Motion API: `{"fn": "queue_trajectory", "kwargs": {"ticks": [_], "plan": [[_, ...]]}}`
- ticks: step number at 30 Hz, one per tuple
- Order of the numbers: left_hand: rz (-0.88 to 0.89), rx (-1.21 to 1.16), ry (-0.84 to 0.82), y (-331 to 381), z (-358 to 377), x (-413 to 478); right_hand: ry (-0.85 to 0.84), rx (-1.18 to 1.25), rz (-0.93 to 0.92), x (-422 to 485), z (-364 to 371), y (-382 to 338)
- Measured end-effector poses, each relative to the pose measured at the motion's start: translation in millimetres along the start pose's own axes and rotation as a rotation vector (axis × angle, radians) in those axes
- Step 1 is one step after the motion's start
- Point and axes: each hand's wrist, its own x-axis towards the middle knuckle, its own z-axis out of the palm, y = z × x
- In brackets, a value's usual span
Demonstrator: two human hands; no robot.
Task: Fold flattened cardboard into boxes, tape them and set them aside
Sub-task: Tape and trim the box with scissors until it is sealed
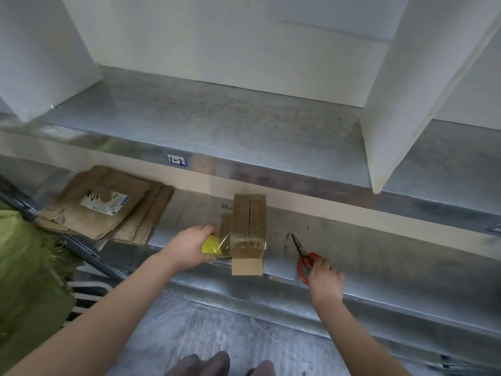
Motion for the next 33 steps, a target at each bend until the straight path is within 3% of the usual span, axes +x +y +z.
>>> {"fn": "queue_trajectory", "kwargs": {"ticks": [5, 9, 14, 25, 33], "plan": [[0.053, -0.044, -0.027, -8.2, -4.6, 2.4, -0.070, -0.076, 0.047, -27.0, -14.7, -14.6], [0.097, -0.058, -0.061, -14.1, -9.1, 4.8, -0.007, 0.158, 0.229, -78.5, -41.0, -38.8], [0.171, -0.078, -0.097, -22.2, -14.3, 11.0, 0.020, 0.468, 0.310, -142.4, -72.3, -87.3], [0.295, -0.081, -0.128, -38.9, -19.4, 15.7, -0.393, 1.067, 0.391, -162.5, -84.7, -183.0], [0.307, -0.080, -0.140, -48.0, -20.4, 14.5, -0.491, 1.126, 0.392, -155.4, -87.4, -198.9]]}}
